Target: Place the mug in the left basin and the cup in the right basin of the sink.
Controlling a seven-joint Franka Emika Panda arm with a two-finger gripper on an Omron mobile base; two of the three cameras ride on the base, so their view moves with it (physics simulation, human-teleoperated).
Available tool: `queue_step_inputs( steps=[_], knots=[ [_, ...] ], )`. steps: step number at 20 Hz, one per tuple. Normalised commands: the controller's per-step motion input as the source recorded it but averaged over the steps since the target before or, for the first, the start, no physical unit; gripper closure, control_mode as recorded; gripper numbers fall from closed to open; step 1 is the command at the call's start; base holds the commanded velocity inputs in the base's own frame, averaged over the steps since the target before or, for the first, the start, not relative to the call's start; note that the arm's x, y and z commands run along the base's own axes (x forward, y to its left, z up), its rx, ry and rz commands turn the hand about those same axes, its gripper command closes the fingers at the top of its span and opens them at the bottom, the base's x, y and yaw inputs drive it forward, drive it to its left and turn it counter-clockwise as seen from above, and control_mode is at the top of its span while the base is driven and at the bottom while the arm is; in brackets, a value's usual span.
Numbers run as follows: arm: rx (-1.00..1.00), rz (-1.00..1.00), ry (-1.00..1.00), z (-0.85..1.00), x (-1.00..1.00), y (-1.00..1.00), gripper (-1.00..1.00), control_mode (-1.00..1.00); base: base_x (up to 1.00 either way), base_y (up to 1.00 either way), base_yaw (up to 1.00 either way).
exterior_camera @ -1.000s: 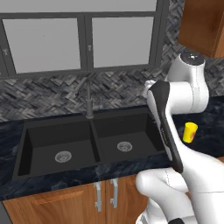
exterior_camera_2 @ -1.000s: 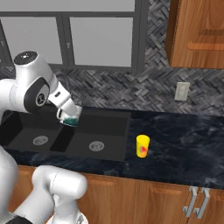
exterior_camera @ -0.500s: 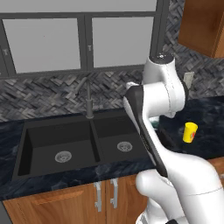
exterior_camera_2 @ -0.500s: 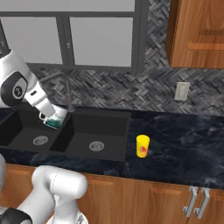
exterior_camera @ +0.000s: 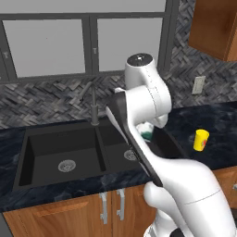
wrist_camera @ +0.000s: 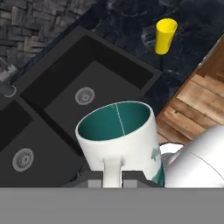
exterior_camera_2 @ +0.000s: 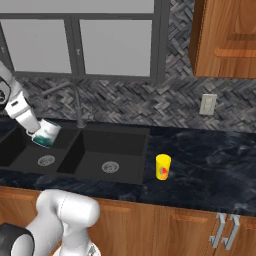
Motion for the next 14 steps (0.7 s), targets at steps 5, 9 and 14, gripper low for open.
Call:
queue_step_inputs(
  steps=[5, 9, 14],
  knots=[
    [0.00, -0.10, 0.08, -0.01, -0.09, 0.53, 1.00, -1.00, 0.00, 0.00, 0.00],
    [0.00, -0.12, 0.07, 0.00, -0.03, 0.56, 1.00, -1.00, 0.00, 0.00, 0.00],
    [0.00, -0.10, 0.00, 0.00, 0.00, 0.53, 1.00, -1.00, 0.00, 0.00, 0.00]
  ],
)
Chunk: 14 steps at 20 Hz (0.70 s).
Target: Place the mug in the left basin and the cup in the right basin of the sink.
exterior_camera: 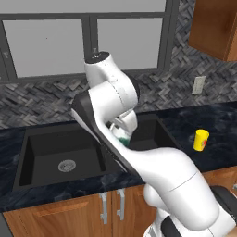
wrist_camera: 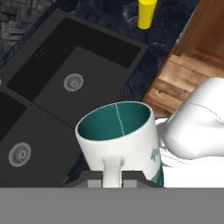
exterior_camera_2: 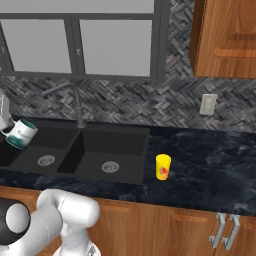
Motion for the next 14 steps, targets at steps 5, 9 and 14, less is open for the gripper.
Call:
queue_step_inputs(
  steps=[5, 9, 14],
  knots=[
    [0.00, -0.07, 0.01, 0.00, 0.00, 0.55, 1.00, -1.00, 0.00, 0.00, 0.00],
    [0.00, -0.07, 0.05, -0.01, 0.00, 0.47, 1.00, -1.00, 0.00, 0.00, 0.00],
    [0.00, -0.07, 0.02, -0.05, 0.16, 0.38, 1.00, -1.00, 0.00, 0.00, 0.00]
  ],
)
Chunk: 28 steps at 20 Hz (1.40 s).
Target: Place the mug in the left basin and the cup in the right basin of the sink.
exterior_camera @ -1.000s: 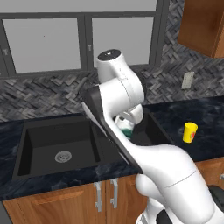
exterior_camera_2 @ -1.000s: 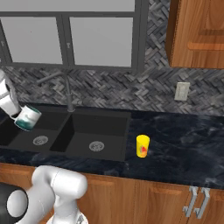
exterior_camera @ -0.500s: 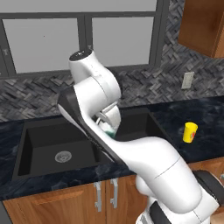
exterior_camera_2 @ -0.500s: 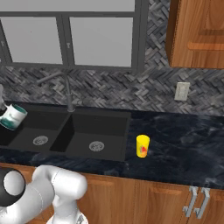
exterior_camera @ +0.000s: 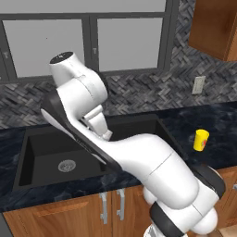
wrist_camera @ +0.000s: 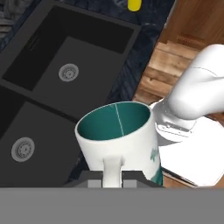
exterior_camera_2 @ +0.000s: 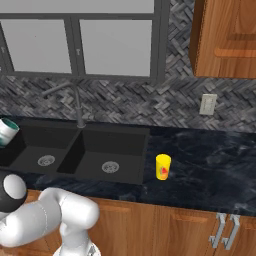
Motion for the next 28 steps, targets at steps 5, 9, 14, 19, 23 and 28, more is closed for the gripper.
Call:
queue_step_inputs(
  steps=[5, 9, 14, 19, 23, 28],
  knots=[
    [0.00, -0.02, -0.01, -0.11, 0.31, 0.23, 1.00, -1.00, 0.00, 0.00, 0.00],
    [-0.01, 0.00, 0.00, -0.15, 0.28, 0.09, 1.00, -1.00, 0.00, 0.00, 0.00],
    [-0.06, 0.00, -0.05, -0.24, 0.28, 0.09, 1.00, -1.00, 0.00, 0.00, 0.00],
    [-0.04, 0.01, -0.07, -0.30, 0.30, 0.14, 1.00, -1.00, 0.00, 0.00, 0.00],
    [0.00, 0.04, -0.01, -0.24, 0.33, 0.18, 1.00, -1.00, 0.00, 0.00, 0.00],
    [0.00, 0.15, 0.00, -0.24, 0.34, 0.18, 1.00, -1.00, 0.00, 0.00, 0.00]
  ],
)
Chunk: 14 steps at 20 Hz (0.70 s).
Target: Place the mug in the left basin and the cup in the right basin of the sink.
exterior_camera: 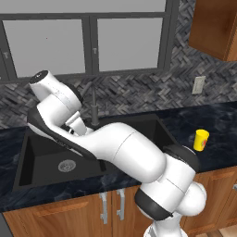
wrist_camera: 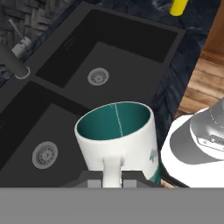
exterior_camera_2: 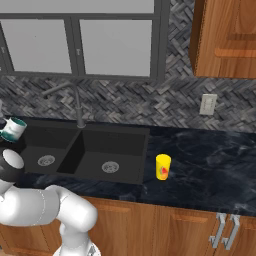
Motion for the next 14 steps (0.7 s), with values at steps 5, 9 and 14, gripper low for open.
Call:
queue_step_inputs(
  steps=[5, 9, 14],
  knots=[
    [0.00, 0.28, 0.00, -0.25, 0.22, 0.09, 1.00, -1.00, 0.00, 0.00, 0.00],
    [0.00, 0.30, 0.00, -0.29, 0.18, 0.06, 1.00, -1.00, 0.00, 0.00, 0.00],
    [0.00, 0.24, 0.00, -0.29, 0.25, 0.02, 1.00, -1.00, 0.00, 0.00, 0.00]
  ],
)
